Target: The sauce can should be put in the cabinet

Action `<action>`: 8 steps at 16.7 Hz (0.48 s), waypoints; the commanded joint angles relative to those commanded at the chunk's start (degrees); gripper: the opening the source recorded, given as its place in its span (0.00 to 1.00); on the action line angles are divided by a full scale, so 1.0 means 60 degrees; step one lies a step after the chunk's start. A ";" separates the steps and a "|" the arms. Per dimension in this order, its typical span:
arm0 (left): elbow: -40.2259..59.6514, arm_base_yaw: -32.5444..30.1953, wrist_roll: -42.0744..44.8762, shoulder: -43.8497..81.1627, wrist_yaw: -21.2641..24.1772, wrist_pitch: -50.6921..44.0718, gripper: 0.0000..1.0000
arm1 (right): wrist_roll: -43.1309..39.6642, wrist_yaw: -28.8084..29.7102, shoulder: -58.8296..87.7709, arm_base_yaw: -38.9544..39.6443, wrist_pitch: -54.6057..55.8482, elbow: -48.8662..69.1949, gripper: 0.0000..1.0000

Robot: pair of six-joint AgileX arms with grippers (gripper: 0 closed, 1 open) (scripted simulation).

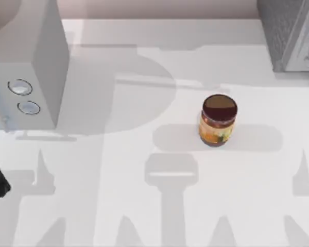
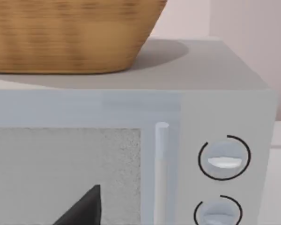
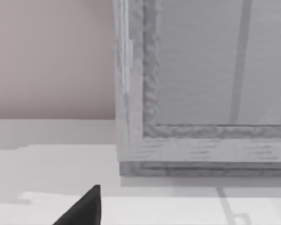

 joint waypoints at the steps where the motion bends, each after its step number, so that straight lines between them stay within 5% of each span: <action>1: 0.0000 0.0000 0.0000 0.0000 0.0000 0.0000 1.00 | 0.0000 0.0000 0.0000 0.0000 0.0000 0.0000 1.00; 8: 0.0000 0.0000 0.0000 0.0000 0.0000 0.0000 1.00 | -0.0045 -0.0656 0.1687 -0.0045 -0.0281 0.0639 1.00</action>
